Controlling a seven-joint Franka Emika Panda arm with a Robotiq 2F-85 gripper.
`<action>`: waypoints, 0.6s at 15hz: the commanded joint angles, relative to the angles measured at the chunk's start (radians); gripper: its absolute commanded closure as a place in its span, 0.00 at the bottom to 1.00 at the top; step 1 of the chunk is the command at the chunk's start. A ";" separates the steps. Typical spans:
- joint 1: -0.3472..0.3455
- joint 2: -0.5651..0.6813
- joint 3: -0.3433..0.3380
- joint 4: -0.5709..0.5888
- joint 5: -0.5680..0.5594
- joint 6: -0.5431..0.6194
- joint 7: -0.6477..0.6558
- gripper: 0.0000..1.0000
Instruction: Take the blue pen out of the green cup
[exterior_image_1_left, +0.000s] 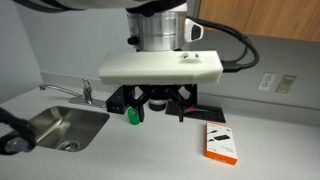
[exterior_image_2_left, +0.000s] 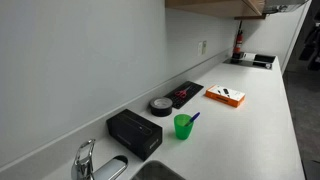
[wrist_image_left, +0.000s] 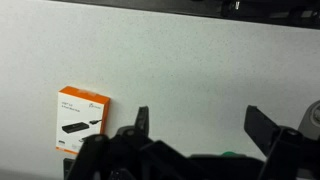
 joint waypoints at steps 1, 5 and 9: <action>0.001 0.001 0.000 0.002 0.000 -0.003 0.001 0.00; 0.001 0.001 0.000 0.002 0.000 -0.003 0.001 0.00; 0.042 0.094 0.006 0.030 0.071 0.031 0.041 0.00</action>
